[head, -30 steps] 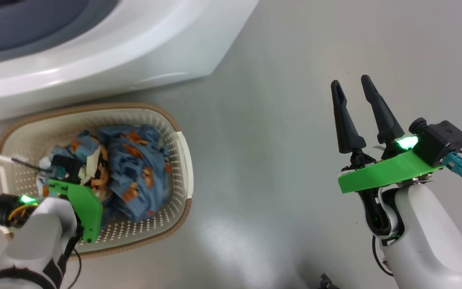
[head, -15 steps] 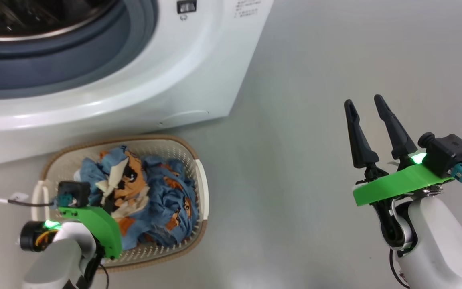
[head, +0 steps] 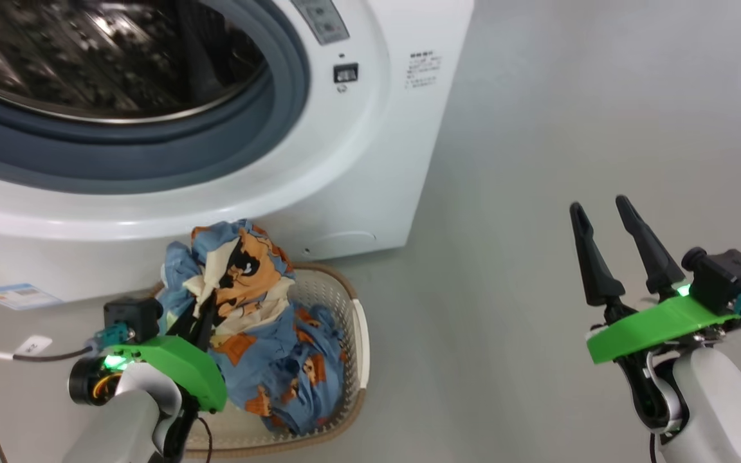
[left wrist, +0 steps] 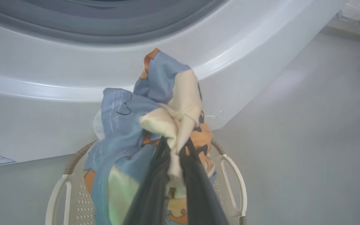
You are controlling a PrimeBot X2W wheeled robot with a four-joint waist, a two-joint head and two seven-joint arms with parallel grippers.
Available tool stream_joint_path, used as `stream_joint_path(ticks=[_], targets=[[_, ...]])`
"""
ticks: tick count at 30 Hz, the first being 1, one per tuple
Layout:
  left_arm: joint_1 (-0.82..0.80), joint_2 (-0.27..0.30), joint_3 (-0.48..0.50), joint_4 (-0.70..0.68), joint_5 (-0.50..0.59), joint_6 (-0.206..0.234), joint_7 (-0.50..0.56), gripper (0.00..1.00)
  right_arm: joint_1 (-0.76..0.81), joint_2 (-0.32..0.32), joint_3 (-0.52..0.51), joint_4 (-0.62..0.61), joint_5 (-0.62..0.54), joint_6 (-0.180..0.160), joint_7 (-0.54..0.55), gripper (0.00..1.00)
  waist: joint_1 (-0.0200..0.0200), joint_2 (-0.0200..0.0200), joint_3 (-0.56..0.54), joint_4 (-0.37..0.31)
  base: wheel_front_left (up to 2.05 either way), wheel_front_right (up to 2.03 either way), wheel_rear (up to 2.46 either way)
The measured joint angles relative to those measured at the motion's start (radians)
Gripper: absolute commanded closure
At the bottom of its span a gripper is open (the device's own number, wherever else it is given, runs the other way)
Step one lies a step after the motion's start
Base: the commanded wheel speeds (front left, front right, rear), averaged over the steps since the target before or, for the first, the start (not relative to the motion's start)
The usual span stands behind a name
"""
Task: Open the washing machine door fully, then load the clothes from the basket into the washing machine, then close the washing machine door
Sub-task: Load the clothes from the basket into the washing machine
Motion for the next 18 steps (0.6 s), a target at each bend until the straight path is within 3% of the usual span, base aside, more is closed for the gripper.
stream_joint_path(ticks=[6, 18], targets=[[0.072, 0.024, 0.058, -0.162, -0.002, 0.007, 0.0, 1.0, 0.023, -0.009, 0.004, 0.005, 0.009, 0.0, 0.0, 0.0, 0.0, 0.0, -0.057, 0.026, 0.0, 0.0, 0.0], [0.281, 0.057, 0.16, -0.54, 0.016, 0.094, 0.0, 1.0, 0.106, -0.045, 0.009, 0.022, 0.038, 0.0, 0.0, 0.0, 0.0, 0.0, -0.186, 0.067, 0.0, 0.0, 0.0]])
